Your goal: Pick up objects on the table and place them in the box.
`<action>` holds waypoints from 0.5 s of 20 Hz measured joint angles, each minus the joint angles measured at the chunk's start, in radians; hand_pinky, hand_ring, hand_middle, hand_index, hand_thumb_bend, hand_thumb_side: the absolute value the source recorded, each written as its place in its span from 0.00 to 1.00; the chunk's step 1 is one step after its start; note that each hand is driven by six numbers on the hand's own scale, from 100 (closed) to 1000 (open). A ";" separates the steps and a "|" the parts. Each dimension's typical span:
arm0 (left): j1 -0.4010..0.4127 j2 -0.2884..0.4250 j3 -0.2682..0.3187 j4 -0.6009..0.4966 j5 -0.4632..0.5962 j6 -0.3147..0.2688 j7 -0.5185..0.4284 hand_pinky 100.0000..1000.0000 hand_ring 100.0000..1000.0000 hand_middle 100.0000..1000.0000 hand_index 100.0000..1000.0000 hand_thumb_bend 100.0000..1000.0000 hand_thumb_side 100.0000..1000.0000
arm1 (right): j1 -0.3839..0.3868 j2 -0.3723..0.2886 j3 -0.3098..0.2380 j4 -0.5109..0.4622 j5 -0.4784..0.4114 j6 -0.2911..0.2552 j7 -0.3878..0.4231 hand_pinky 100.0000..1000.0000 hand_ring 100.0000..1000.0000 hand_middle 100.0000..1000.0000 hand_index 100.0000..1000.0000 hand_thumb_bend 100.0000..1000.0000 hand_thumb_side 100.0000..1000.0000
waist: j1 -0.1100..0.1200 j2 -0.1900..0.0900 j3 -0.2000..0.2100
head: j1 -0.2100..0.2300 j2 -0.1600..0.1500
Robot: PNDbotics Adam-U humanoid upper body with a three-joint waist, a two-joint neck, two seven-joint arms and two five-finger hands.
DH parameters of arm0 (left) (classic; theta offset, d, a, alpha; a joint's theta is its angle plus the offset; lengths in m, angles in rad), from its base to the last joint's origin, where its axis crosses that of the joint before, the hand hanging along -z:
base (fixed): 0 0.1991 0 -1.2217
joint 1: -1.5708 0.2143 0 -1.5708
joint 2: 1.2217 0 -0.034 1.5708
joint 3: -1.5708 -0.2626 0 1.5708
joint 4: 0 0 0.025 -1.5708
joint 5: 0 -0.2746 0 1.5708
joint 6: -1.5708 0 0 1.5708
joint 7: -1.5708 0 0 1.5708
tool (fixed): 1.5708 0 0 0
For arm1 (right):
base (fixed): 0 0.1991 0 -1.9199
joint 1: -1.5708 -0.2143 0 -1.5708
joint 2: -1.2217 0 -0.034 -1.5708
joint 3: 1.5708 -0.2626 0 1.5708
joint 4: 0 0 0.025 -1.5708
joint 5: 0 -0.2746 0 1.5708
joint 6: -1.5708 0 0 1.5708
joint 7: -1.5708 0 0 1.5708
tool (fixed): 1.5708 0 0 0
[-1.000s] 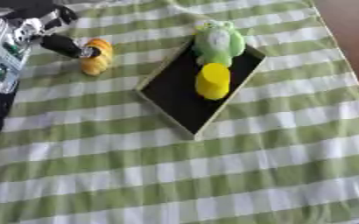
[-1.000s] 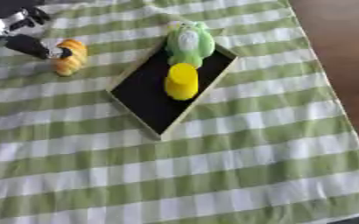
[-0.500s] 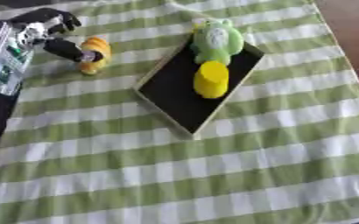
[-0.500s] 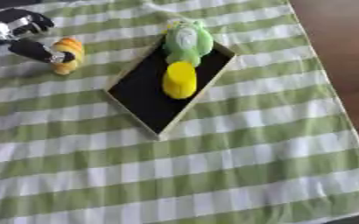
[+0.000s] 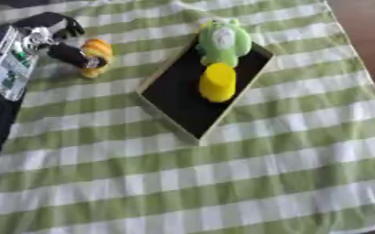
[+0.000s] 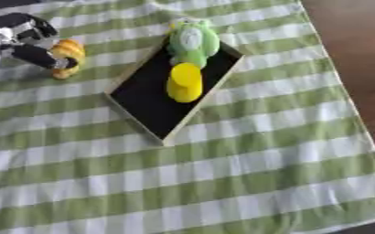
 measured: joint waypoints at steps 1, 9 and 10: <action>-0.002 0.000 0.002 0.002 -0.003 0.001 0.000 0.88 0.82 0.76 0.81 0.35 0.33 | 0.000 0.000 0.000 0.000 0.000 0.000 0.000 0.91 0.83 0.67 0.78 0.00 0.56 | 0.000 0.000 -0.002 | 0.000 0.000; -0.002 -0.008 0.003 -0.007 0.023 -0.002 -0.003 0.86 0.79 0.72 0.75 0.13 0.16 | 0.009 0.000 0.000 0.000 0.000 0.001 -0.001 0.91 0.83 0.67 0.78 0.00 0.56 | 0.000 0.002 0.000 | 0.001 0.000; 0.001 -0.008 0.002 -0.014 0.027 -0.002 -0.003 0.86 0.78 0.71 0.74 0.10 0.15 | 0.010 0.000 -0.001 0.000 0.000 0.001 -0.001 0.91 0.83 0.67 0.78 0.00 0.56 | 0.000 0.002 0.002 | 0.001 0.000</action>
